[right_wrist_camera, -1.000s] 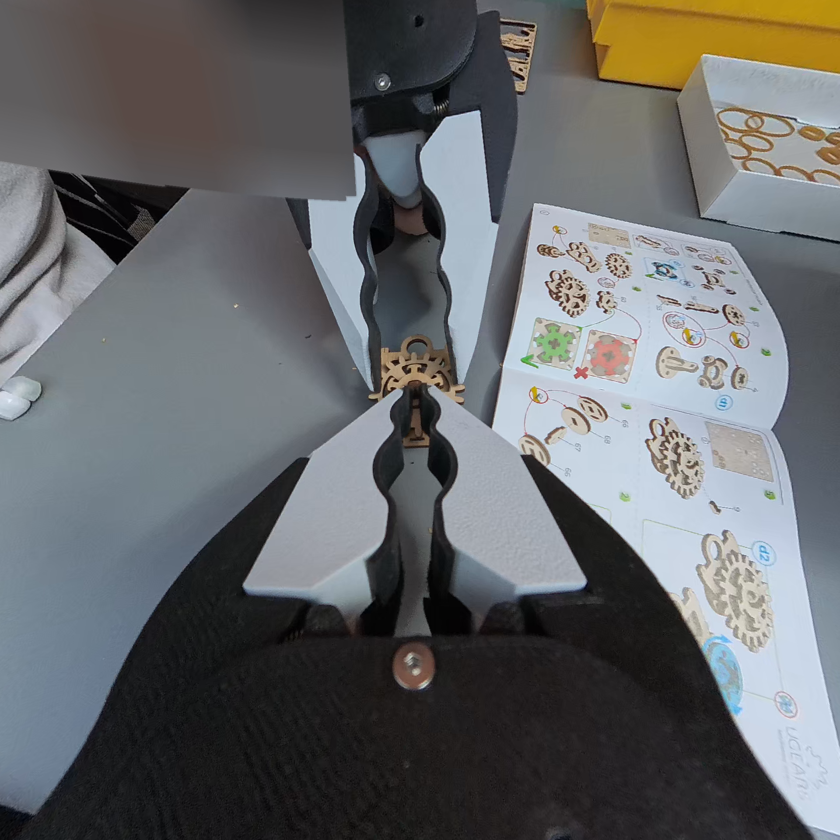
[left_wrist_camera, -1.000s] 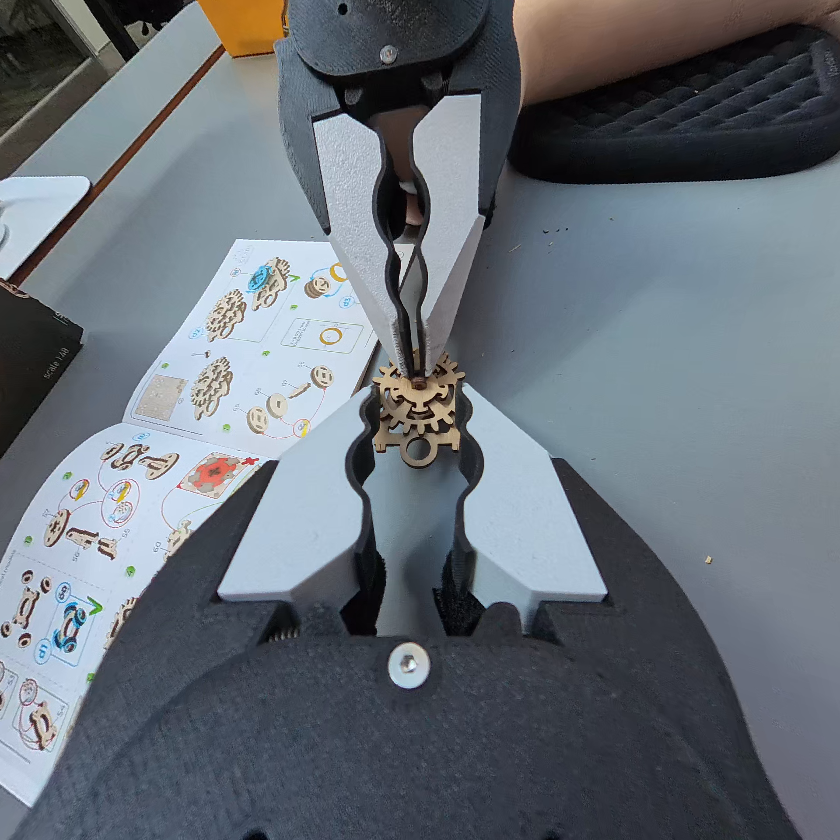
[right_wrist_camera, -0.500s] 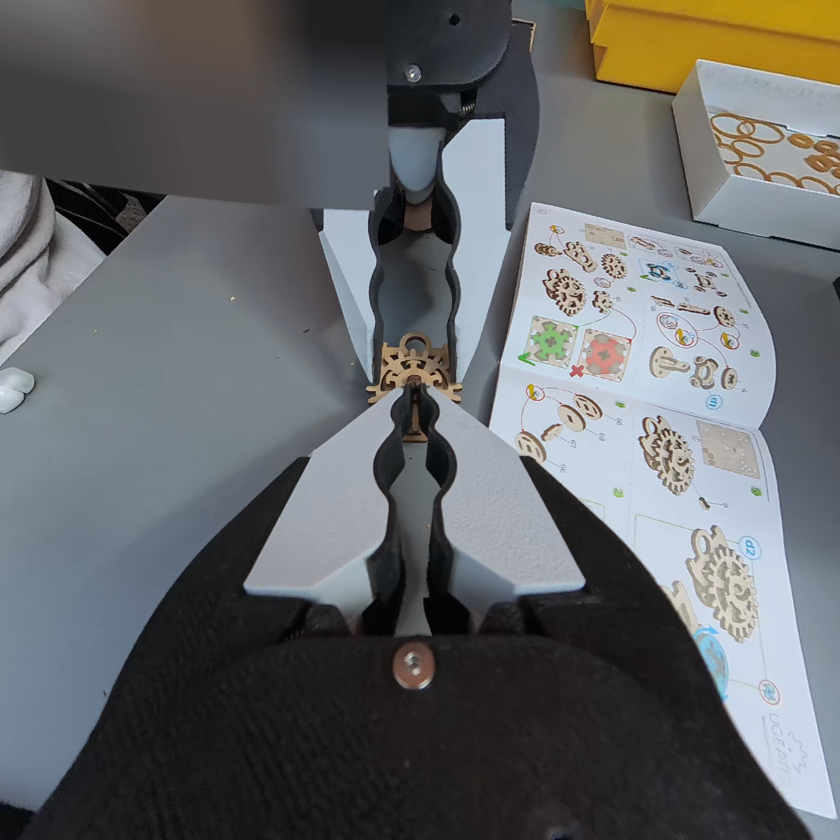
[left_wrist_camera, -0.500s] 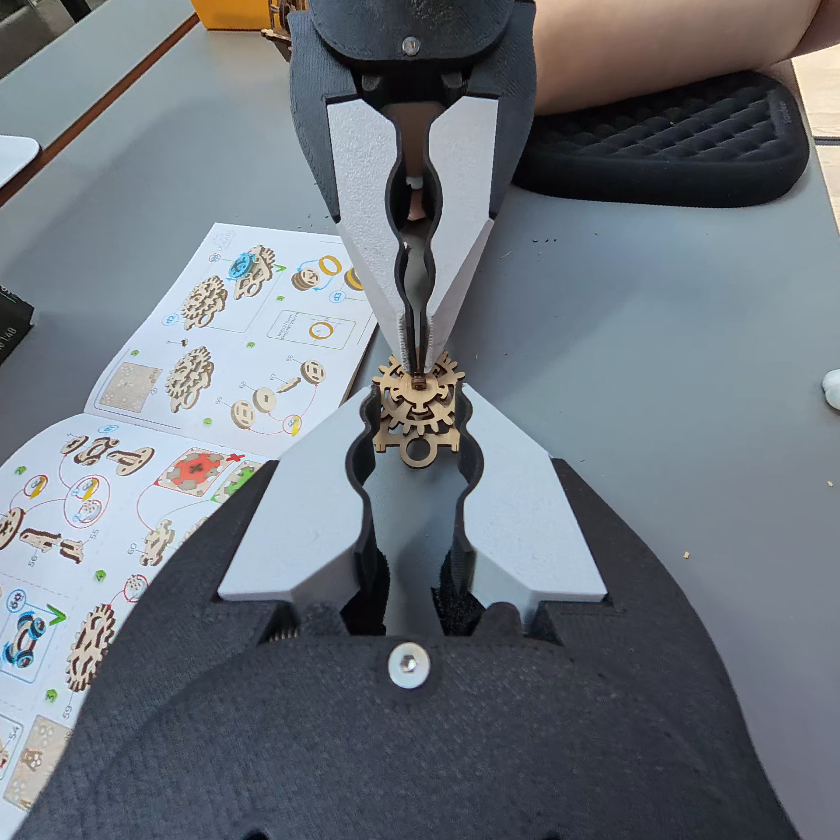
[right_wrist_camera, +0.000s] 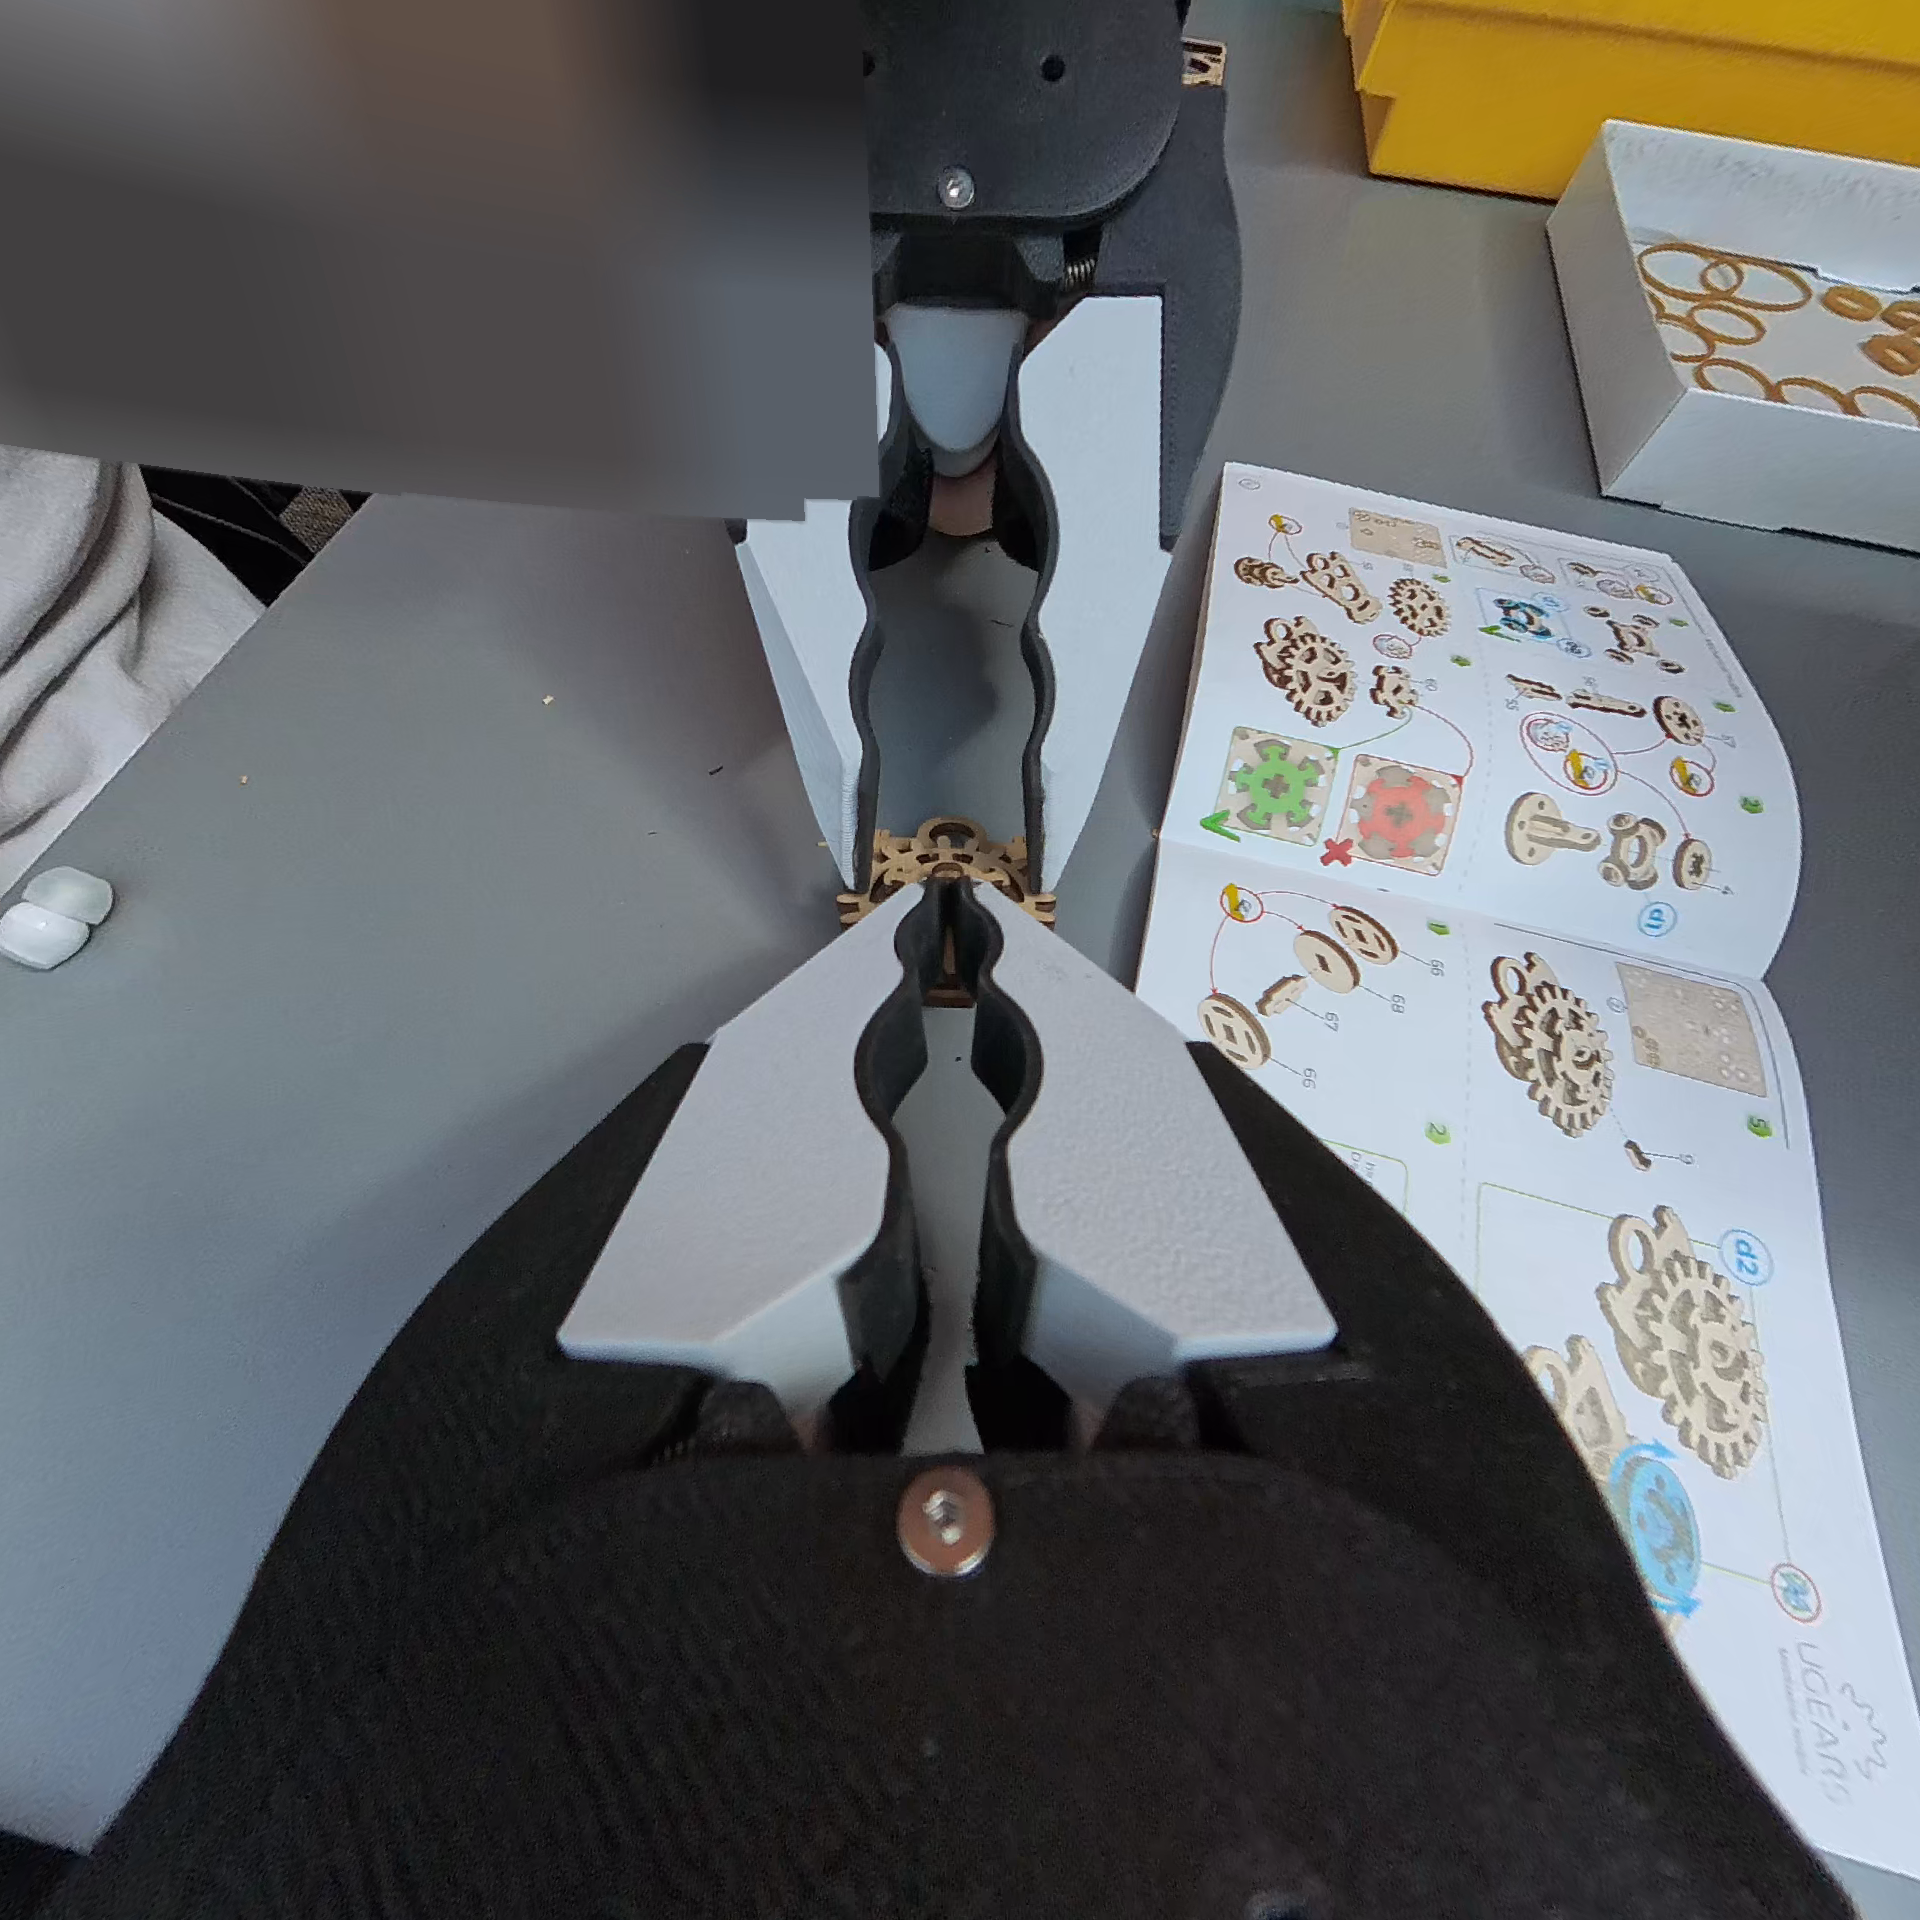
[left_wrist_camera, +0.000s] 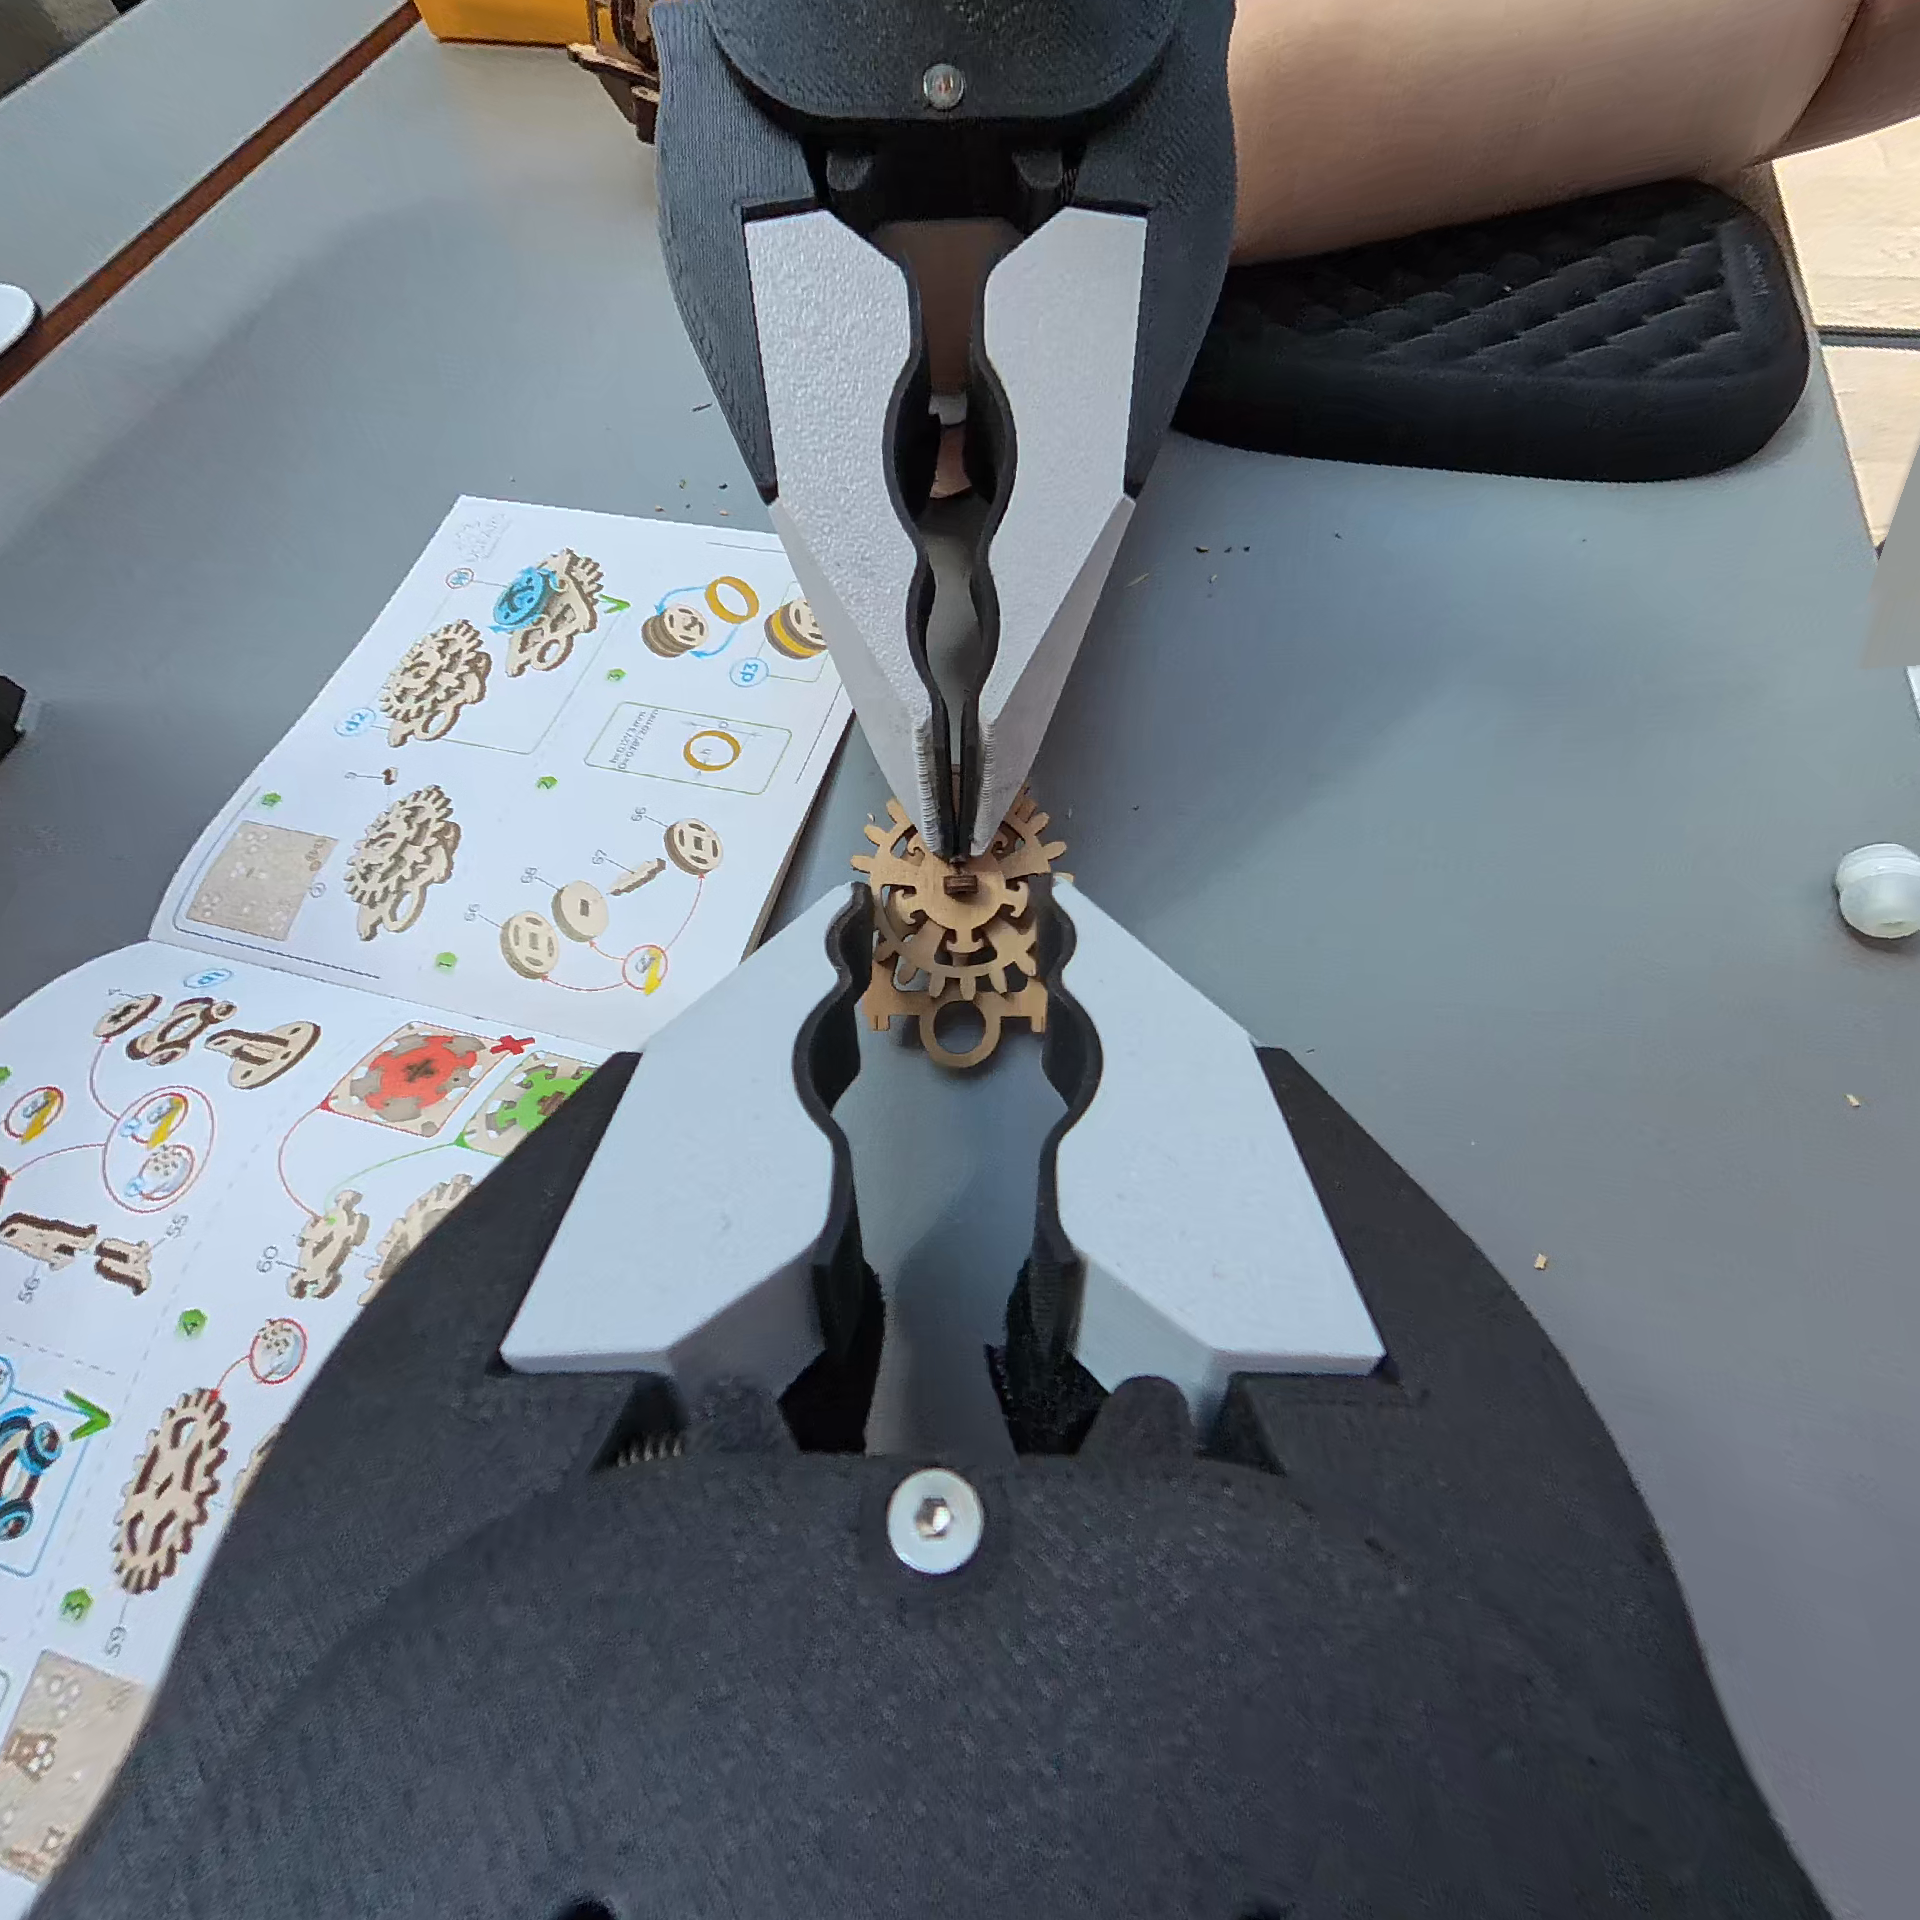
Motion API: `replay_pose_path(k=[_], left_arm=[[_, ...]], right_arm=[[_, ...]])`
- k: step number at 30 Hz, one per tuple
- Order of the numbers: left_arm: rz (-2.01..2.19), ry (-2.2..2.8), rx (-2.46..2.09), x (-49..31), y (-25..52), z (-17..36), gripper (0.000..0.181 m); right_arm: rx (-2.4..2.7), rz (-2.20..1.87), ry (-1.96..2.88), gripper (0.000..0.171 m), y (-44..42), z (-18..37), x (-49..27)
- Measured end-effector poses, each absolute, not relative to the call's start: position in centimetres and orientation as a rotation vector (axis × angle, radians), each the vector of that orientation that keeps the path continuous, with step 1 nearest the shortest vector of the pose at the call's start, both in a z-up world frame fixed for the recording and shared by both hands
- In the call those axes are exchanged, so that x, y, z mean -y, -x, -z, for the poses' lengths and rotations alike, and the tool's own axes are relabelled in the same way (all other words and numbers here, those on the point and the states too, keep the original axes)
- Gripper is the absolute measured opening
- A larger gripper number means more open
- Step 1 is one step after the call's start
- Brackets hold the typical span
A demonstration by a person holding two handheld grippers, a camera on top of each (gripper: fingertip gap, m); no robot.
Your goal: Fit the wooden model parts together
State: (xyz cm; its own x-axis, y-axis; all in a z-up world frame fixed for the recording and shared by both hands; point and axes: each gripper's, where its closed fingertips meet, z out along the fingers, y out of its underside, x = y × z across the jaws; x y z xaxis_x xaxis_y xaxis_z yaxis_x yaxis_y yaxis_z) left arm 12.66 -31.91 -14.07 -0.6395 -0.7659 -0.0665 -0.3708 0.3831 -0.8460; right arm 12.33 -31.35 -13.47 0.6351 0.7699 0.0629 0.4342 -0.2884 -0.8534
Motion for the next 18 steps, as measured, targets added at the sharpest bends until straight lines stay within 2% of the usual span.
replay_pose_path(k=[4,7,11,18], left_arm=[[1.103,0.955,-2.161,31.4,-12.4,14.1,0.037],[1.090,0.959,-2.176,31.5,-12.2,14.4,0.050],[1.160,0.963,-2.151,31.9,-12.4,13.7,0.030],[1.174,0.978,-2.140,31.9,-12.8,13.5,0.033]], right_arm=[[0.961,-0.438,1.922,0.001,-12.5,13.5,31.6],[0.966,-0.419,1.918,0.001,-12.6,13.5,31.6],[0.974,-0.419,1.913,0.001,-12.6,13.5,31.6],[0.972,-0.412,1.909,0.001,-12.7,13.5,31.6]])
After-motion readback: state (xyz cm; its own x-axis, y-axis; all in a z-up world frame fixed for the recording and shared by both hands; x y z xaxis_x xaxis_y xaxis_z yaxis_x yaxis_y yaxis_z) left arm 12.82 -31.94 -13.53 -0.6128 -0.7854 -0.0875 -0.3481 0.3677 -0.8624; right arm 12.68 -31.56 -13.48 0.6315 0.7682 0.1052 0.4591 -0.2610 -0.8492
